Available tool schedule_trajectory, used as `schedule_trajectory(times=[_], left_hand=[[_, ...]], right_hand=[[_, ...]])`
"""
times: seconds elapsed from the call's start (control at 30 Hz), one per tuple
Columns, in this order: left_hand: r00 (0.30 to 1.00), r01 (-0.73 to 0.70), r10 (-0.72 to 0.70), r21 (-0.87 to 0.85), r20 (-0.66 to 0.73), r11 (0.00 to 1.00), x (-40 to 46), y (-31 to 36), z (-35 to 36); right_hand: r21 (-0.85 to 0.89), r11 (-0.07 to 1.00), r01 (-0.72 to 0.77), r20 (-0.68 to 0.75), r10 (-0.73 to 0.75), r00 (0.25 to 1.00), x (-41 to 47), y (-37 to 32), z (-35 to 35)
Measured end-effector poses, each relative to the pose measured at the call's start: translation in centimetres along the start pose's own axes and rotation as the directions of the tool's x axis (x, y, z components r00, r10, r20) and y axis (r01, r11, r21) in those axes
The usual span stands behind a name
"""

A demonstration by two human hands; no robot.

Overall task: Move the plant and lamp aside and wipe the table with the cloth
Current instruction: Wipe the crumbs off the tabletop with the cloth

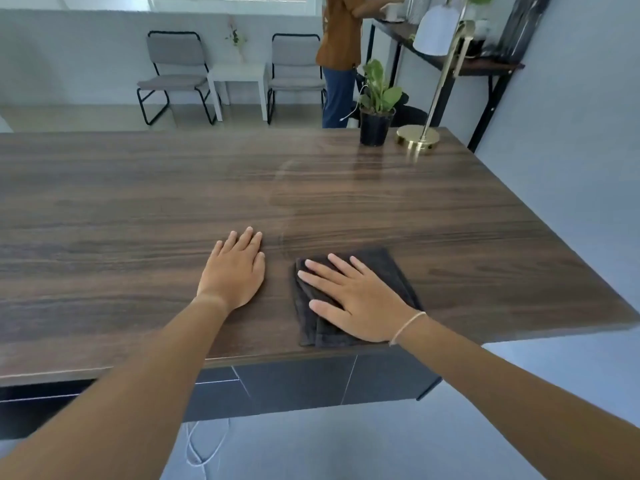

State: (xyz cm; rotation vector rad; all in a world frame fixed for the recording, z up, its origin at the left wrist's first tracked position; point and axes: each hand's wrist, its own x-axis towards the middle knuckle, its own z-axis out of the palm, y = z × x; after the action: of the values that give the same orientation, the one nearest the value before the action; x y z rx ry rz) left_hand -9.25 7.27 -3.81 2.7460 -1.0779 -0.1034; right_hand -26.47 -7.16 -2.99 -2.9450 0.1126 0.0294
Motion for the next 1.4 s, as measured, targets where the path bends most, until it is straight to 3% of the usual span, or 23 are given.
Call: schedule_trajectory(times=[0.07, 0.17, 0.27, 0.37, 0.43, 0.53, 0.63, 0.7, 0.83, 0.97, 1.1, 1.23, 1.33, 1.4], left_hand=[[1.000, 0.008, -0.007, -0.006, 0.008, 1.000, 0.1, 0.0, -0.1], [1.000, -0.013, 0.013, -0.024, 0.007, 1.000, 0.2, 0.6, -0.2], [0.998, -0.065, 0.066, -0.052, 0.018, 0.996, 0.4, 2.3, 0.0], [0.993, -0.116, 0.117, -0.070, 0.019, 0.991, 1.0, 3.9, 0.1], [0.990, -0.137, 0.139, -0.080, 0.014, 0.987, 1.7, 4.7, 0.1], [0.987, -0.154, 0.157, -0.080, 0.023, 0.985, 2.8, 5.9, 0.0], [0.982, -0.184, 0.187, -0.082, 0.031, 0.980, 4.2, 7.3, -0.2], [0.977, -0.208, 0.211, -0.097, 0.030, 0.973, 5.3, 8.3, -0.1], [0.974, -0.217, 0.223, -0.109, 0.042, 0.970, 7.4, 9.3, 0.6], [0.981, -0.186, 0.189, -0.094, 0.030, 0.978, 8.3, 8.9, 1.4], [0.986, -0.167, 0.167, -0.077, 0.002, 0.983, 8.4, 8.9, 1.7], [0.987, -0.155, 0.156, -0.030, 0.025, 0.987, 8.6, 8.8, 1.7], [0.987, -0.157, 0.157, -0.006, 0.030, 0.988, 8.3, 8.8, 1.8], [0.988, -0.154, 0.154, -0.003, 0.028, 0.988, 8.3, 8.9, 1.8]], right_hand=[[0.029, 0.999, 0.015, 0.013, -0.015, 1.000, -4.2, 1.8, -0.4], [0.026, 0.971, -0.239, 0.003, 0.239, 0.971, -8.1, 8.7, -1.9], [-0.087, 0.805, -0.586, 0.013, 0.589, 0.808, -7.7, 15.8, -3.4], [-0.002, 0.713, -0.701, -0.015, 0.701, 0.713, -3.3, 16.6, -3.7], [0.044, 0.769, -0.637, -0.008, 0.638, 0.770, -0.6, 13.8, -3.2], [-0.015, 0.916, -0.400, 0.006, 0.400, 0.916, -0.8, 8.1, -1.6], [-0.010, 0.977, -0.213, -0.012, 0.213, 0.977, -5.5, 6.4, -1.2], [0.036, 0.974, -0.223, -0.015, 0.224, 0.975, -8.4, 8.7, -1.9], [-0.018, 0.887, -0.461, -0.030, 0.460, 0.887, -9.8, 17.7, -3.6], [-0.136, 0.784, -0.606, -0.004, 0.611, 0.792, -4.0, 26.1, -5.0], [-0.073, 0.806, -0.587, 0.028, 0.590, 0.807, 5.2, 28.5, -5.8], [-0.025, 0.912, -0.410, 0.082, 0.411, 0.908, 10.9, 25.3, -5.6], [-0.007, 0.993, -0.122, 0.083, 0.122, 0.989, 7.8, 24.0, -4.9], [0.054, 0.998, 0.010, 0.092, -0.015, 0.996, 5.2, 24.7, -5.4]])
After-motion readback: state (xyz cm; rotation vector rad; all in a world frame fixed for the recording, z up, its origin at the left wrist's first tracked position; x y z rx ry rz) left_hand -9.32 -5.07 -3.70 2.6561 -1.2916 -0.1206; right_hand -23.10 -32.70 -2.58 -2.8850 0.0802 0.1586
